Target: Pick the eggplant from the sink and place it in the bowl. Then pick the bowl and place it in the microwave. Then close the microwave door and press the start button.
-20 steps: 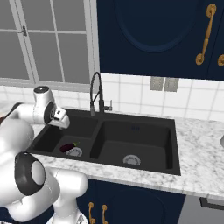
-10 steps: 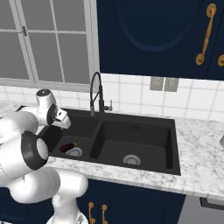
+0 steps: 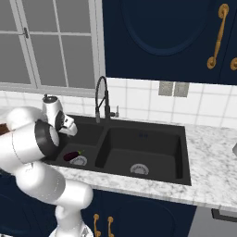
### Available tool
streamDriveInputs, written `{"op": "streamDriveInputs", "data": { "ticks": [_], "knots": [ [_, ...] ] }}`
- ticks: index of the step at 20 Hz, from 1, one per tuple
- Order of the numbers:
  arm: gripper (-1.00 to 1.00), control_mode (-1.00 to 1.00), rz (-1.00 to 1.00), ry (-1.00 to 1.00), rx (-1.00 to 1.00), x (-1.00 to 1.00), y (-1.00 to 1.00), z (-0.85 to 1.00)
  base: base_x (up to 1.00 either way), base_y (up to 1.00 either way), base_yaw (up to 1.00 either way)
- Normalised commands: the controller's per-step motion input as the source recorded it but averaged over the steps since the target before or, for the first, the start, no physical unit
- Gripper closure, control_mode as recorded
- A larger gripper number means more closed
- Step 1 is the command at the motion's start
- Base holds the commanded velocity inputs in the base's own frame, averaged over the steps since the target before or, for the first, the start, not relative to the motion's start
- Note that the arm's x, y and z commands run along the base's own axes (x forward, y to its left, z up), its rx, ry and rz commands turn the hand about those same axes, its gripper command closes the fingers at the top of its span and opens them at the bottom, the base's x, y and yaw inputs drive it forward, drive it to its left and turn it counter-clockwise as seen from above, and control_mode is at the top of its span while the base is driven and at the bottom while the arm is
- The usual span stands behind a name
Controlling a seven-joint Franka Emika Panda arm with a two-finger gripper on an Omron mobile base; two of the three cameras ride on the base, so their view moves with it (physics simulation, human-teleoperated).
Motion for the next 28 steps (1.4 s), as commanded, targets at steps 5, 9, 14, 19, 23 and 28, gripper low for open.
{"op": "streamDriveInputs", "data": {
  "ticks": [5, 9, 14, 19, 23, 28],
  "knots": [
    [-1.00, -1.00, -0.04, 0.00, 0.00, 0.15, 0.00, -0.32, 0.00, 0.00, 0.00],
    [-1.00, -1.00, -0.06, 0.00, 0.00, 0.07, 0.00, -0.26, 0.00, 0.00, 0.00],
    [-1.00, -1.00, -0.07, 0.00, 0.00, 0.07, 0.00, -0.35, 0.00, 0.00, 0.00],
    [-1.00, -1.00, -0.05, 0.02, 0.03, 0.10, -0.06, -0.34, 0.00, 0.00, 0.00],
    [-1.00, -1.00, -0.05, 0.02, 0.03, 0.22, 0.00, -0.38, 0.00, 0.00, 0.00],
    [-1.00, -1.00, -0.03, 0.01, 0.04, 0.19, 0.00, -0.21, 0.00, 0.00, 0.00]
  ]
}}
